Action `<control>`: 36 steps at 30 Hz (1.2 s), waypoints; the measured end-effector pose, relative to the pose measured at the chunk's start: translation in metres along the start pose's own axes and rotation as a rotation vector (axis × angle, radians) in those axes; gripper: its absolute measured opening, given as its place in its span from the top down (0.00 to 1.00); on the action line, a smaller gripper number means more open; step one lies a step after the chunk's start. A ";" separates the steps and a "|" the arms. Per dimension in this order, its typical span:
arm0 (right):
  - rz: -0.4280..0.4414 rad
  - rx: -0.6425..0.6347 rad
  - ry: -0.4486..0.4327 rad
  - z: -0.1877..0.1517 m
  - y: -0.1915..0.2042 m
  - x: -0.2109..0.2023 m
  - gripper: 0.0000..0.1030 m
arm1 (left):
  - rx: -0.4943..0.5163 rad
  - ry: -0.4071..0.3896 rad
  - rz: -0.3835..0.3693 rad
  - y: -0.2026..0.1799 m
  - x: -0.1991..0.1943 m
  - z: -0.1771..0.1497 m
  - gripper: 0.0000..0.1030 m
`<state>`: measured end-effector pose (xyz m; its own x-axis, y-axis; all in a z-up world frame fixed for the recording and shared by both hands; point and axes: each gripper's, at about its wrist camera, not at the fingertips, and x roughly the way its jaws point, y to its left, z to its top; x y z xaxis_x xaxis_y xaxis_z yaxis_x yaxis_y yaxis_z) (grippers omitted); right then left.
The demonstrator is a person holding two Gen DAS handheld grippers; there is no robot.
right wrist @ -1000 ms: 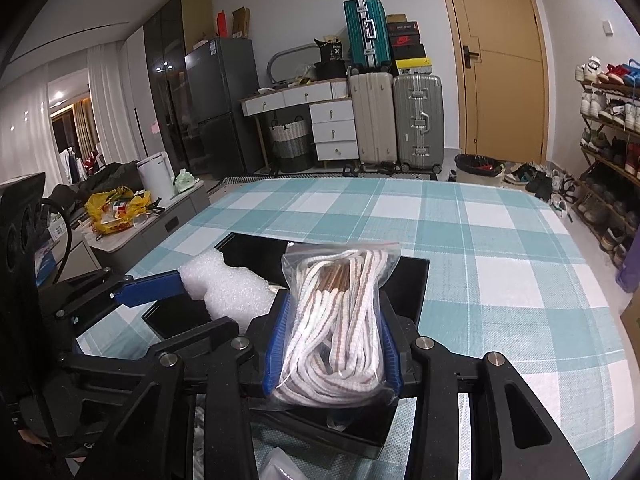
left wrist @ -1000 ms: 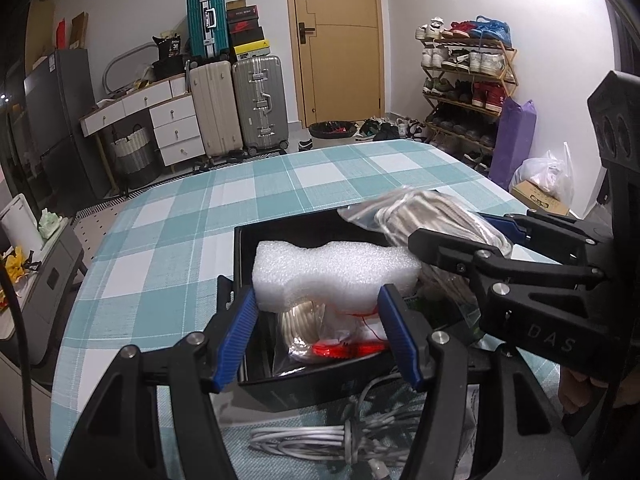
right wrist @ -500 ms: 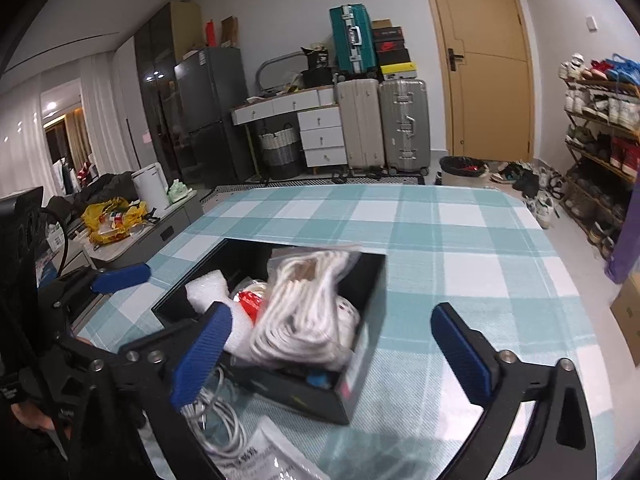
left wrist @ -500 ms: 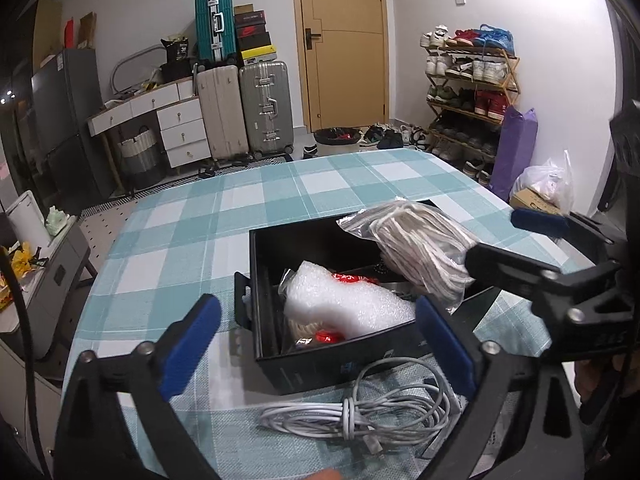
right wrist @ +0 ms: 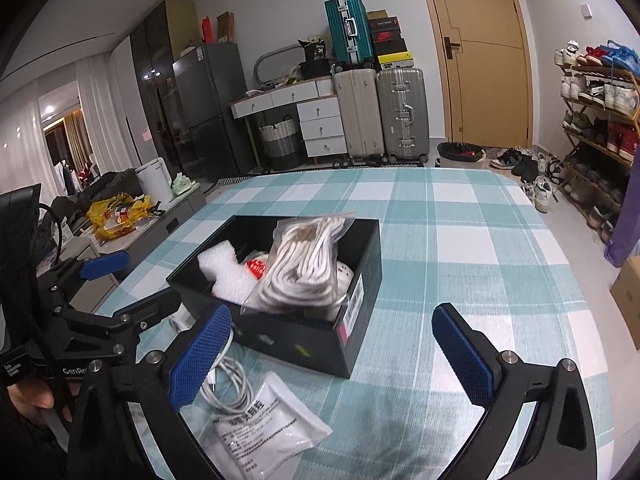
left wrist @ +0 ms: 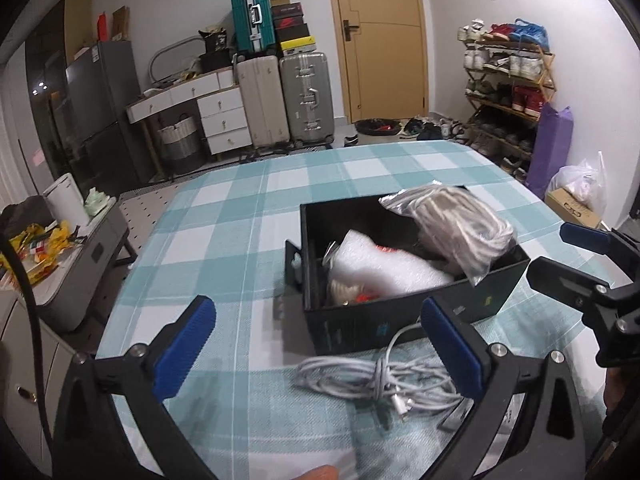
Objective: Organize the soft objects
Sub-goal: 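Withdraw both tools and move toward the white cable and sachet packet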
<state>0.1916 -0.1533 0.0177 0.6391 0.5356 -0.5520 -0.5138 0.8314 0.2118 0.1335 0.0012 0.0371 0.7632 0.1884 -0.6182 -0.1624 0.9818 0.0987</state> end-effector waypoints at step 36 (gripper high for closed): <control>0.100 -0.242 0.317 -0.059 0.050 0.039 0.01 | -0.051 0.090 -0.004 0.023 -0.002 -0.049 0.00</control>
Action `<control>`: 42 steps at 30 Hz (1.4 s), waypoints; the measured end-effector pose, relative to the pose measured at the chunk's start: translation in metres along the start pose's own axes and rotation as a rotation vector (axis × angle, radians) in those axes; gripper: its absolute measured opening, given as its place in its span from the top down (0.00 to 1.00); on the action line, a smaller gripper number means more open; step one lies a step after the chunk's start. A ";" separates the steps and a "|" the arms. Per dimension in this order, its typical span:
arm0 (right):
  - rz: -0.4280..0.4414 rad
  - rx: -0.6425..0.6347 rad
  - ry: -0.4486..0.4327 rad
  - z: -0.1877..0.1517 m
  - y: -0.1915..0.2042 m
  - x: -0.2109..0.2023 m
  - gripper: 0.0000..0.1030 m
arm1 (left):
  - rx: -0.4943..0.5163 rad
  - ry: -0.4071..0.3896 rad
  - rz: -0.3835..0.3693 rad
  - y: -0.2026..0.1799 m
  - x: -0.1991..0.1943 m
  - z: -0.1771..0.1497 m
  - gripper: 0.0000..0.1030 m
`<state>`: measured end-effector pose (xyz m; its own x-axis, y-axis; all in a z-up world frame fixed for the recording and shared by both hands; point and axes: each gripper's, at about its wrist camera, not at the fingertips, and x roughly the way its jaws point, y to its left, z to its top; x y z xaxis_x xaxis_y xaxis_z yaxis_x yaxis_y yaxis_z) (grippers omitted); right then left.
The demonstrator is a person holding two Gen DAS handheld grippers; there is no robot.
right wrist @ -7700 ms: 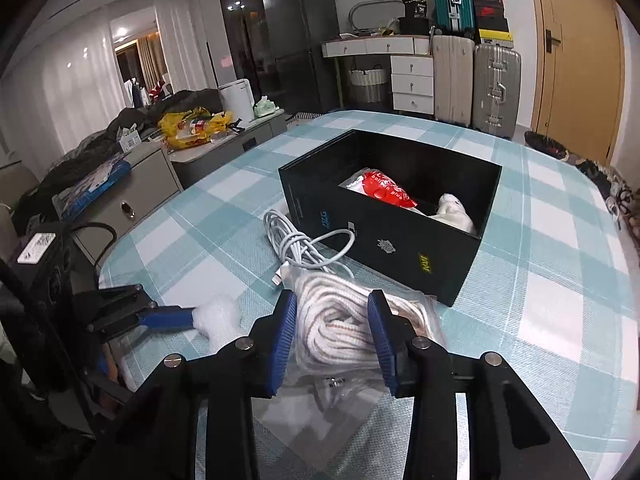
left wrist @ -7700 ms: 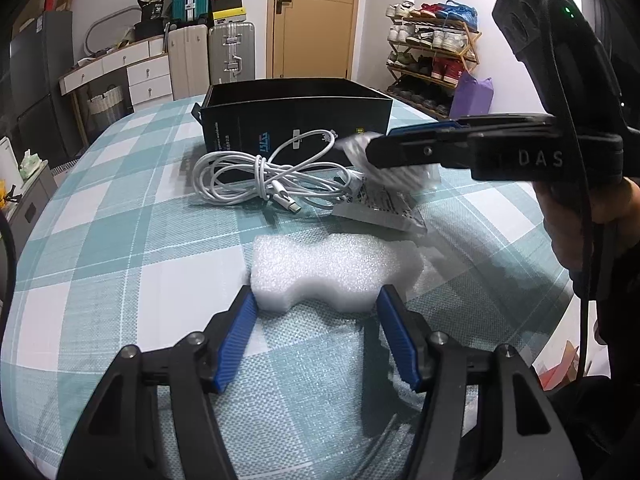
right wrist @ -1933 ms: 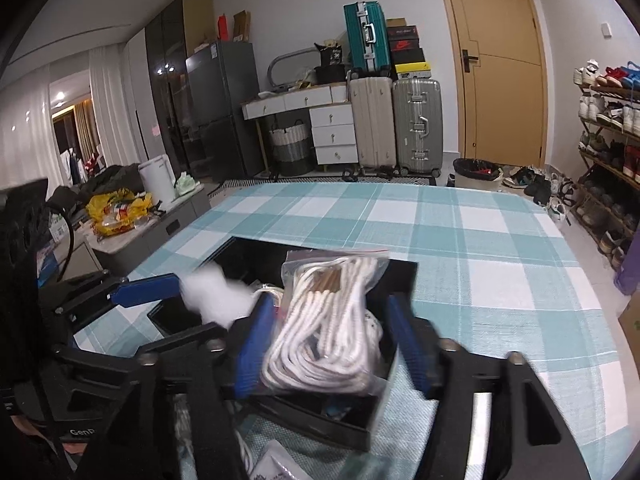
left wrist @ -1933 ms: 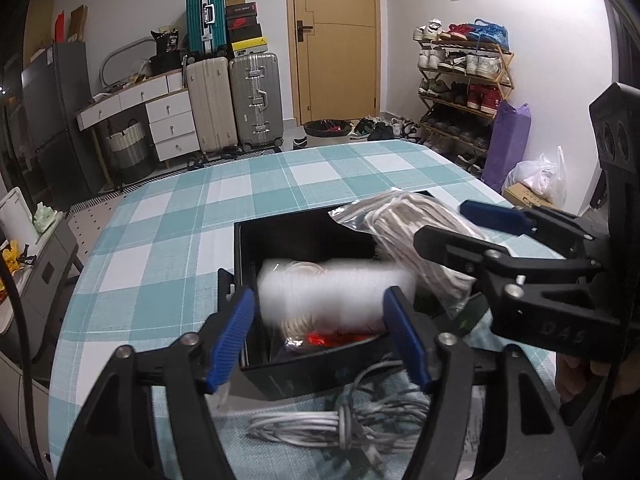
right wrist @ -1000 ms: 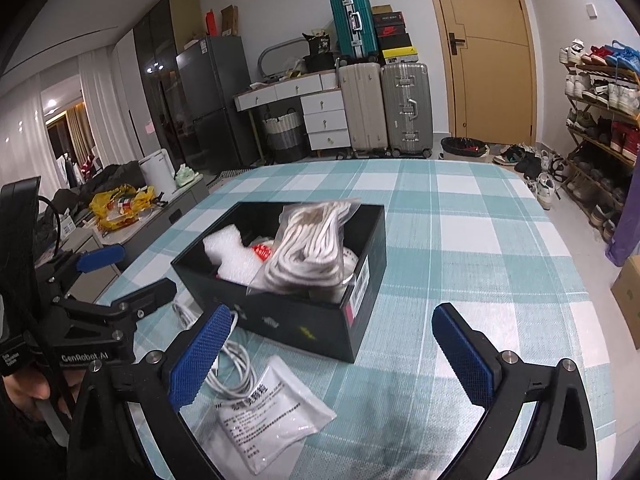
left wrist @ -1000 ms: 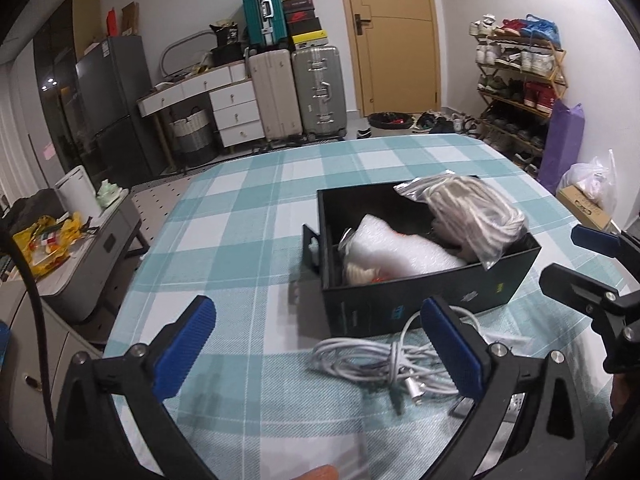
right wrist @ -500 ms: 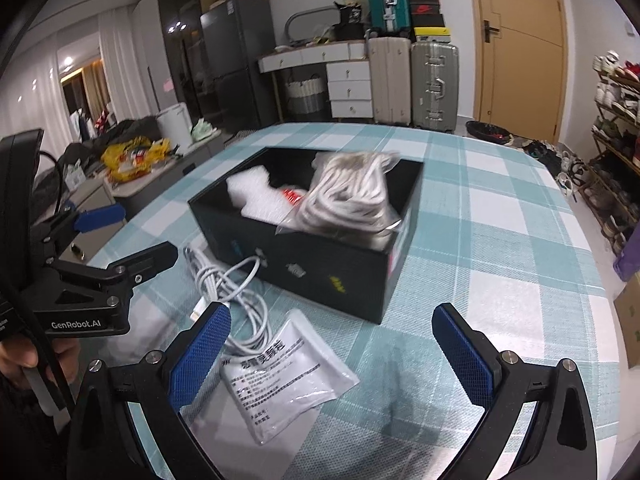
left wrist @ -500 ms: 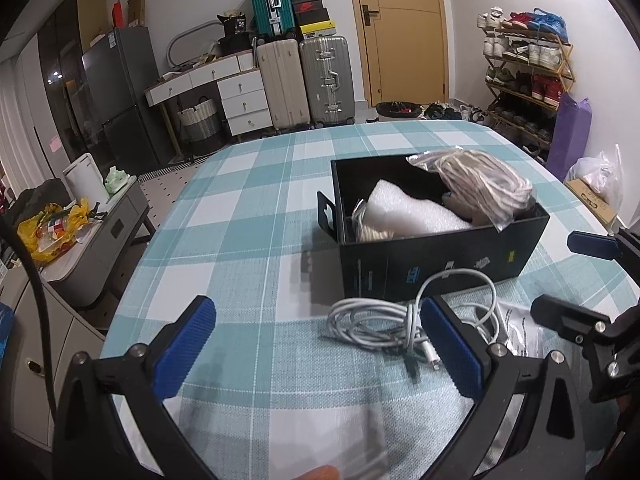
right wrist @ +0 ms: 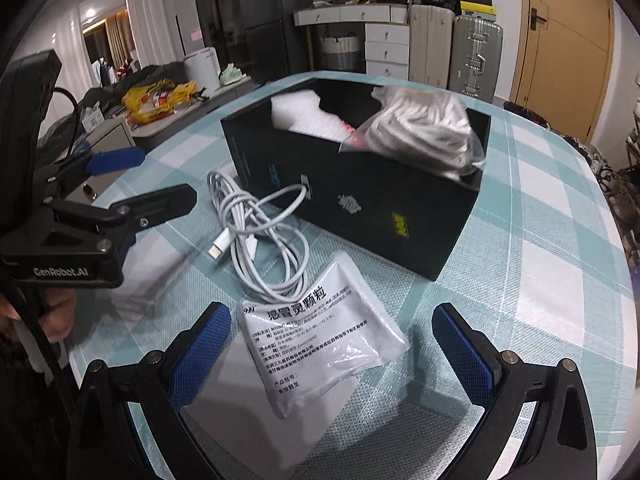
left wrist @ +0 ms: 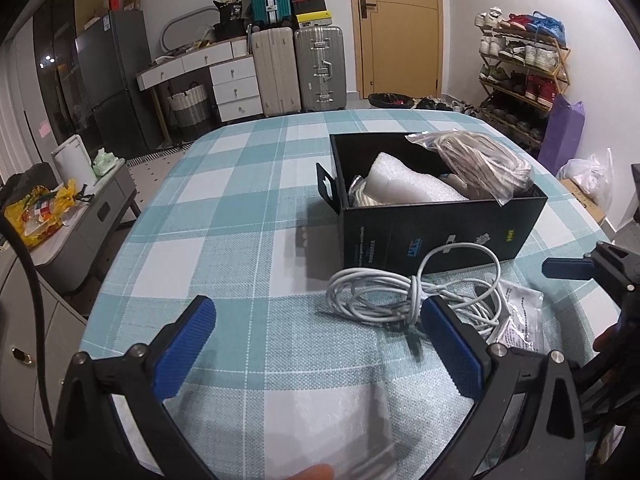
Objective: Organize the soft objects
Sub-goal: 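Withdraw both tools and move toward the white cable and sachet packet, then grasp the white sachet packet with the right tool while the left tool grasps the white cable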
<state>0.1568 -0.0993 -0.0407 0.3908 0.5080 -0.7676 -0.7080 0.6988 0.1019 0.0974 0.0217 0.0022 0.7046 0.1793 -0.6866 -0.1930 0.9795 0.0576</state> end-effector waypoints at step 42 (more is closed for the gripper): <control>0.003 0.007 0.027 -0.007 -0.020 -0.005 0.49 | 0.151 0.058 -0.133 -0.025 0.019 0.006 0.00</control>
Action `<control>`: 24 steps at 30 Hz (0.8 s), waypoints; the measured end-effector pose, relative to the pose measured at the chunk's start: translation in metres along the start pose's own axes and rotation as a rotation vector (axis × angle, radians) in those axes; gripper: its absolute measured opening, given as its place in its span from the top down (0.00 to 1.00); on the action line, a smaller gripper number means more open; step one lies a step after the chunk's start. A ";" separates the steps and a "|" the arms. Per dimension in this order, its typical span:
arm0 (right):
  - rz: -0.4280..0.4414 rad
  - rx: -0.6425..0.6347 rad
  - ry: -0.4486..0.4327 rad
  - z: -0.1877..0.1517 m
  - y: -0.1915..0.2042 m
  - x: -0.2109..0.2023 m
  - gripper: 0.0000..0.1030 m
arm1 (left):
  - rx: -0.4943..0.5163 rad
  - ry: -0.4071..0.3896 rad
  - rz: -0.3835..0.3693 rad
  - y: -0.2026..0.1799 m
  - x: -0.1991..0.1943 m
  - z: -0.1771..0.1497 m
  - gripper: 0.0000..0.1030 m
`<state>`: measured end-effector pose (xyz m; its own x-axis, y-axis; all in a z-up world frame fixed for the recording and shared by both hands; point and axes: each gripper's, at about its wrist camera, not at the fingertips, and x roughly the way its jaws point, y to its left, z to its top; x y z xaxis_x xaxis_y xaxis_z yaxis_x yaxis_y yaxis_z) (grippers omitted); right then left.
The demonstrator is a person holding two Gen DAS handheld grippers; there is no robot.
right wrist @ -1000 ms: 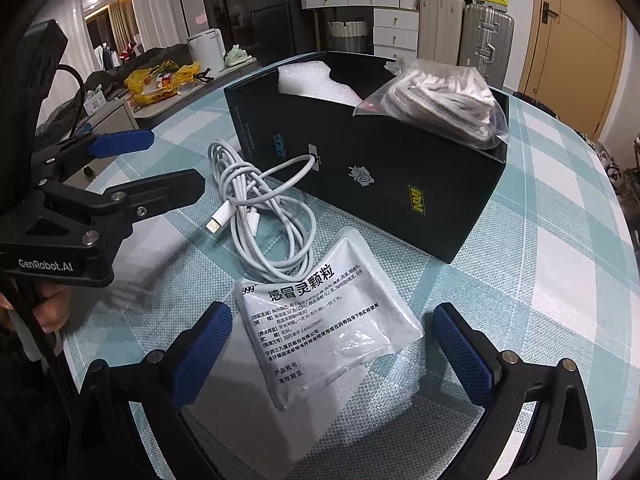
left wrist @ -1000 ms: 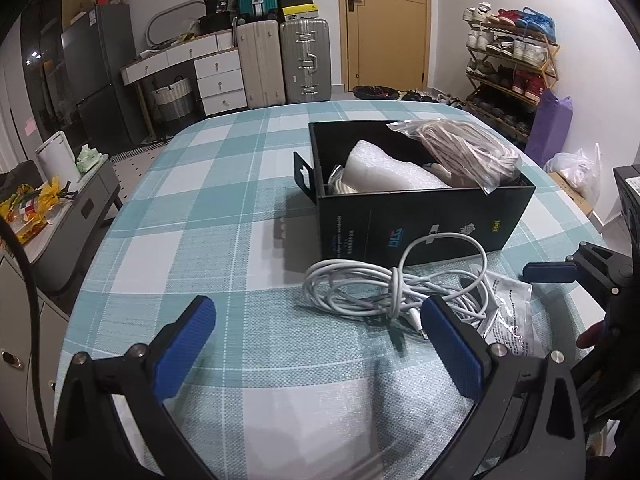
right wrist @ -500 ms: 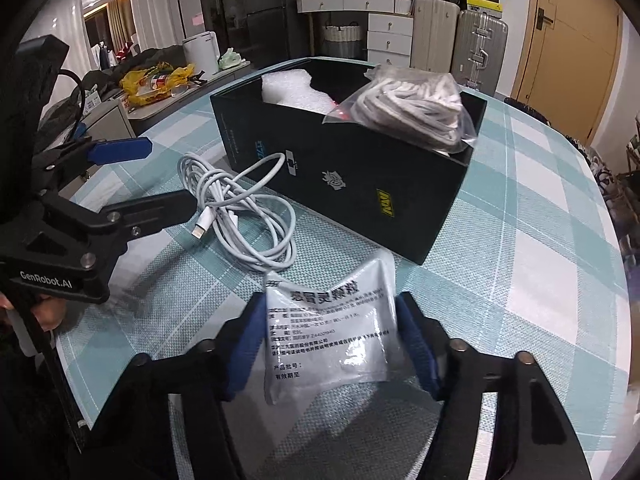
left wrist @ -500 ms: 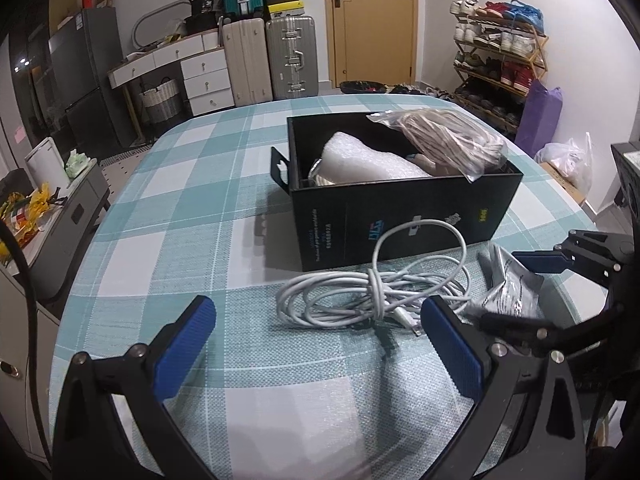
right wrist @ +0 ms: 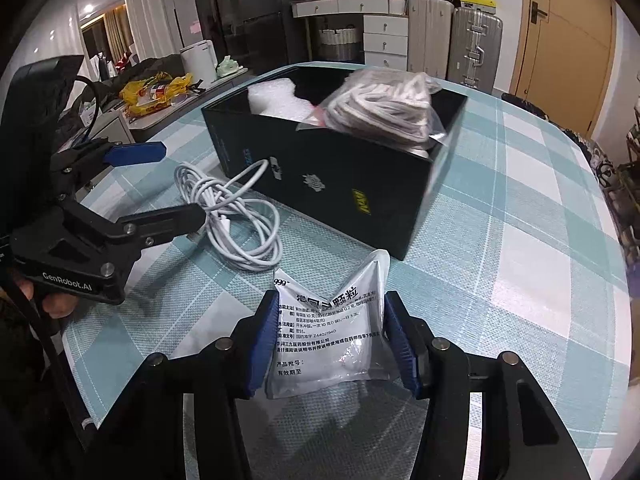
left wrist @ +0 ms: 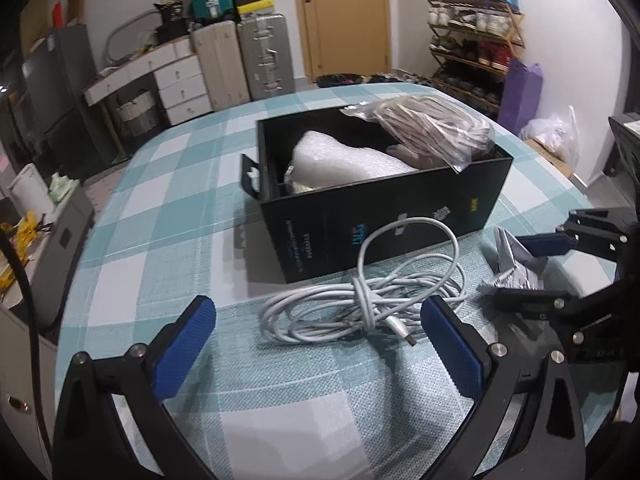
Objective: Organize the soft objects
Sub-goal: 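Grasp the white sachet packet with the right tool while the left tool grasps the white cable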
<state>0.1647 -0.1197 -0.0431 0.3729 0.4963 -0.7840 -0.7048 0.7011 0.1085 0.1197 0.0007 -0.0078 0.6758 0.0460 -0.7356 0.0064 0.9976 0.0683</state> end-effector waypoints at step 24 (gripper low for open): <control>0.008 0.002 0.003 -0.003 -0.003 -0.001 0.49 | 0.229 0.037 -0.085 -0.035 -0.002 0.001 0.00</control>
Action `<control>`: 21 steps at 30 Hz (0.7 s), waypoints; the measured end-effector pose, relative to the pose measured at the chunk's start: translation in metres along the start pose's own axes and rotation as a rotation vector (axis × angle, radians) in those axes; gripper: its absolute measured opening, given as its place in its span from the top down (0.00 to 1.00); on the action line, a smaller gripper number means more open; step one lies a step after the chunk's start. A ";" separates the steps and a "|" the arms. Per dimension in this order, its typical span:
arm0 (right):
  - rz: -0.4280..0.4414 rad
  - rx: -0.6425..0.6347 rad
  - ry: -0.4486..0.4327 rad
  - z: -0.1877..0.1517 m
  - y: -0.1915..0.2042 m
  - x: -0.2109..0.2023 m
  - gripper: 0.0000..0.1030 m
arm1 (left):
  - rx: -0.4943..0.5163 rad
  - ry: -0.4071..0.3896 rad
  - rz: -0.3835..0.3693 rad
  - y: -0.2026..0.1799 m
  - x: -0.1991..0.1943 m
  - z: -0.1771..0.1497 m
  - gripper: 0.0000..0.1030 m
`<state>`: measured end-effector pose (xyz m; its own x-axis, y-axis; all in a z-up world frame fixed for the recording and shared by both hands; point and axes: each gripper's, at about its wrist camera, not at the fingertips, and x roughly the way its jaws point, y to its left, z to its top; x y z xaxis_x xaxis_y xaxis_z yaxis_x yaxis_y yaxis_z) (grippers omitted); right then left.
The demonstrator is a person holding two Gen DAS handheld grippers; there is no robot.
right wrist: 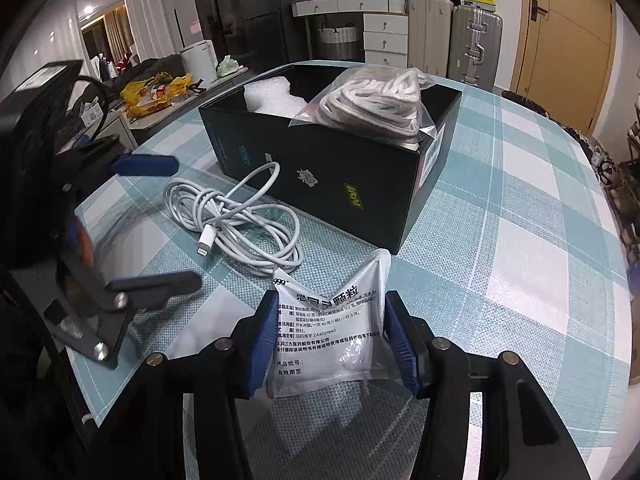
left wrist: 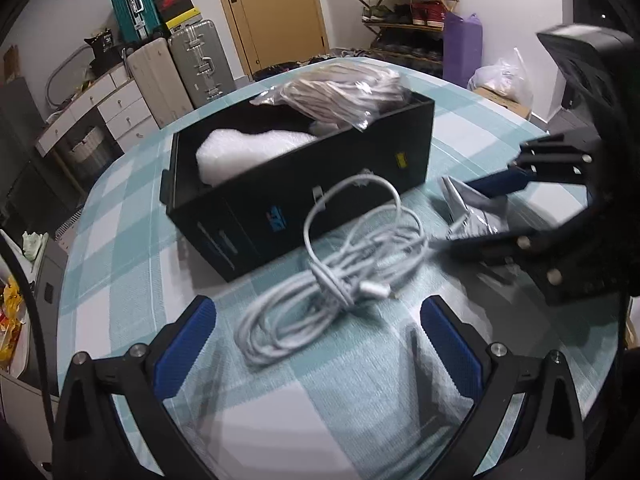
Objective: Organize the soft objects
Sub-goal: 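Grasp the white sachet packet with the right tool while the left tool grasps the white cable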
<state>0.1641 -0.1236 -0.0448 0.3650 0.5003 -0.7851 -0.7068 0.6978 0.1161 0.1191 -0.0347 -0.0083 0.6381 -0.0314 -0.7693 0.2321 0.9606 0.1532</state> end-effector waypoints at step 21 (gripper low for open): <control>0.004 -0.004 -0.002 -0.001 0.001 0.001 0.49 | 0.134 -0.040 0.066 -0.017 0.006 -0.001 0.34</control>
<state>0.1633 -0.1232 -0.0458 0.3634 0.5037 -0.7837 -0.7109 0.6936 0.1163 0.1180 -0.0511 -0.0164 0.6833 0.0174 -0.7299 0.2828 0.9153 0.2866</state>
